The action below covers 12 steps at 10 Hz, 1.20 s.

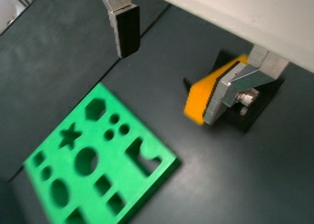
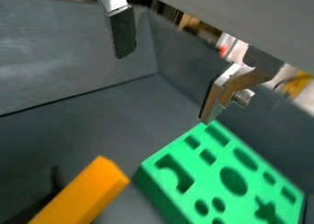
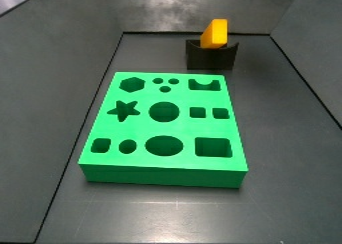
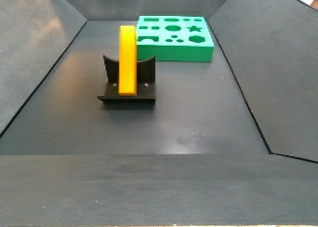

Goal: Pick up the rectangle object. Move up. Place the rectangle object on the fixture. Regrasp the rectangle object. Move to above the board. Insert the rectangle object.
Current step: Regrasp the rectangle object.

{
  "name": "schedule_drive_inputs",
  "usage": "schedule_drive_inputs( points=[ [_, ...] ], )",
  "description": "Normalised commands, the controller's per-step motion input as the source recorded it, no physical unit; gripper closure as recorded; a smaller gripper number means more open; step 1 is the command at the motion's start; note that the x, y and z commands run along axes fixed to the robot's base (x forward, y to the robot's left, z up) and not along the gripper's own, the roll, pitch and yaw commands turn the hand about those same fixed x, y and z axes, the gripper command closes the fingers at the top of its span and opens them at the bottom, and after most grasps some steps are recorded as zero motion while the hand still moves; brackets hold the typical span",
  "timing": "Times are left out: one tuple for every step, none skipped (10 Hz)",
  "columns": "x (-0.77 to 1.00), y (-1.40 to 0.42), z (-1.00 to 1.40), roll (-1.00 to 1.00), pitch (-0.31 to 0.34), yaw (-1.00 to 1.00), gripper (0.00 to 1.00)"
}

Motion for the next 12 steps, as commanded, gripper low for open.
schedule_drive_inputs(
  points=[
    [-0.02, -0.03, 0.01, 1.00, 0.023, 0.01, 0.00],
    [-0.01, -0.03, 0.01, 1.00, 0.018, 0.02, 0.00],
    [-0.01, -0.02, 0.01, 1.00, 0.016, 0.02, 0.00],
    [0.00, -0.02, 0.00, 1.00, 0.012, 0.02, 0.00],
    [0.00, -0.02, 0.01, 1.00, 0.011, 0.02, 0.00],
    [0.00, -0.02, 0.01, 1.00, 0.012, 0.02, 0.00],
    [0.00, -0.02, 0.01, 1.00, 0.015, 0.02, 0.00],
    [0.01, -0.02, 0.01, 1.00, 0.022, 0.02, 0.00],
    [0.02, -0.01, 0.00, 1.00, 0.027, 0.03, 0.00],
    [0.04, -0.03, 0.00, 1.00, 0.036, 0.03, 0.00],
    [0.05, -0.03, -0.01, 1.00, 0.046, 0.03, 0.00],
    [0.06, -0.03, 0.00, 1.00, 0.062, 0.04, 0.00]
  ],
)
